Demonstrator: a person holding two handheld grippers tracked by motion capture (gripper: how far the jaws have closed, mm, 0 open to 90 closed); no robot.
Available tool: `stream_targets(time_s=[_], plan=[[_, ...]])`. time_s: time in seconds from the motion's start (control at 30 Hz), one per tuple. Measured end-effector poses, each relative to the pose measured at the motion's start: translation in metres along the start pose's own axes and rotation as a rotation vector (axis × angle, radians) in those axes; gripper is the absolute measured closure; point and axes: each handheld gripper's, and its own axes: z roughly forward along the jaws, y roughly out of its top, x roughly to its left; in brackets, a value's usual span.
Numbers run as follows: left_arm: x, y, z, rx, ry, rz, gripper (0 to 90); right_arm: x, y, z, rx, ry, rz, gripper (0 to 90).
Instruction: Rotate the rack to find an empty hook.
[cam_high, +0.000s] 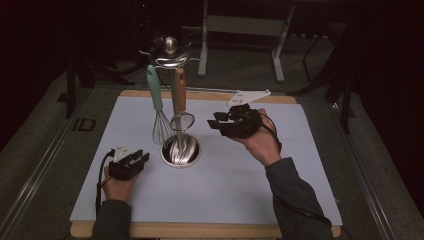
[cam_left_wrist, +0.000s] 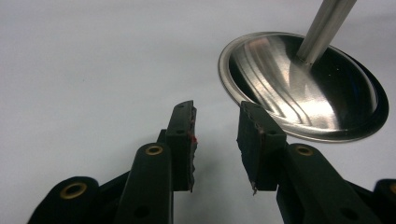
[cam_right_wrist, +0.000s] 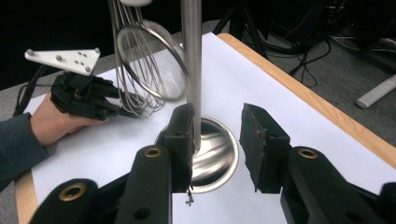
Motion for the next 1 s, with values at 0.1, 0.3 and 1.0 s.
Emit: stream_targets(time_s=[0.1,0.3,1.0], plan=[[0.0,0.0,0.0,0.001,0.0,0.0,66.8,-0.005,-0.012,-0.001,0.017,-0.009,0.011,63.4],[-0.001,0.0,0.0,-0.002,-0.001,0.013,67.4,-0.011,-0.028,0.001,0.039,-0.013,0.039,62.7],[-0.013,0.015,-0.034,-0.198,-0.007,-0.066,89.8,-0.009,-0.121,0.005,0.109,-0.057,0.11,58.6]])
